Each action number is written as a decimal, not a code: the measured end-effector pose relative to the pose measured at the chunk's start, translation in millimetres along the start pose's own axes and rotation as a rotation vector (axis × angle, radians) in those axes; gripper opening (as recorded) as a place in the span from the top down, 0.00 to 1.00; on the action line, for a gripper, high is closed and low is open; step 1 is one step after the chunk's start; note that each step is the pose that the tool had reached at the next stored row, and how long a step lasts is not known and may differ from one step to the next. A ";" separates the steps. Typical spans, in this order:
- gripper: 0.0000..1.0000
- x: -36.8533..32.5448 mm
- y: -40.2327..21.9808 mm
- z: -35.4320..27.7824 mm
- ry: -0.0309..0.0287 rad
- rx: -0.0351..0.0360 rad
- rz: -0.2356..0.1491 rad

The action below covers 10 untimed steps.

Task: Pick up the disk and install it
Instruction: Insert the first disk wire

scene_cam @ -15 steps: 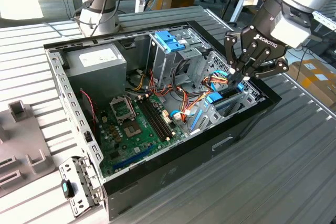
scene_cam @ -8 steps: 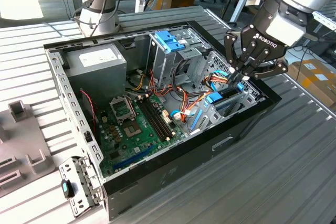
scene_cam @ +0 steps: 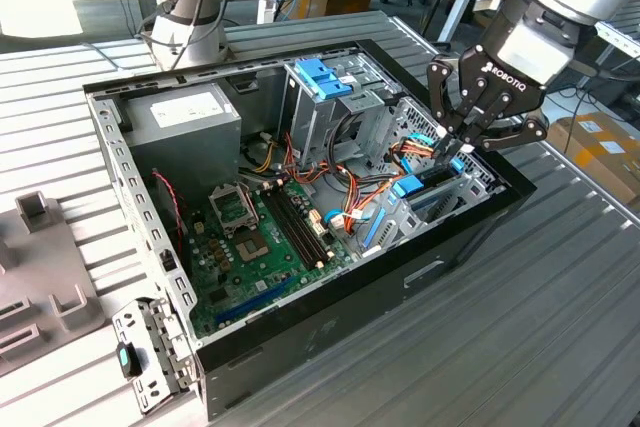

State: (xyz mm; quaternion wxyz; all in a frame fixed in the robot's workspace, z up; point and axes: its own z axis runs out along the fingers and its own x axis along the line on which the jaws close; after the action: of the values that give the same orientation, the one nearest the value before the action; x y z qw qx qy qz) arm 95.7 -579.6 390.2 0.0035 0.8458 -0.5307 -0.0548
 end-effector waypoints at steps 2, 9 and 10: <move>0.83 0.0 -0.1 0.0 -0.0011 0.0016 0.017; 0.83 0.2 -0.4 0.0 -0.0057 0.0078 0.086; 0.83 0.2 -0.5 0.0 -0.0060 0.0083 0.092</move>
State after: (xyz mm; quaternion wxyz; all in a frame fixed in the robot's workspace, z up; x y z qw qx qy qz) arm 96.2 -579.6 390.2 0.0009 0.8203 -0.5693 -0.0549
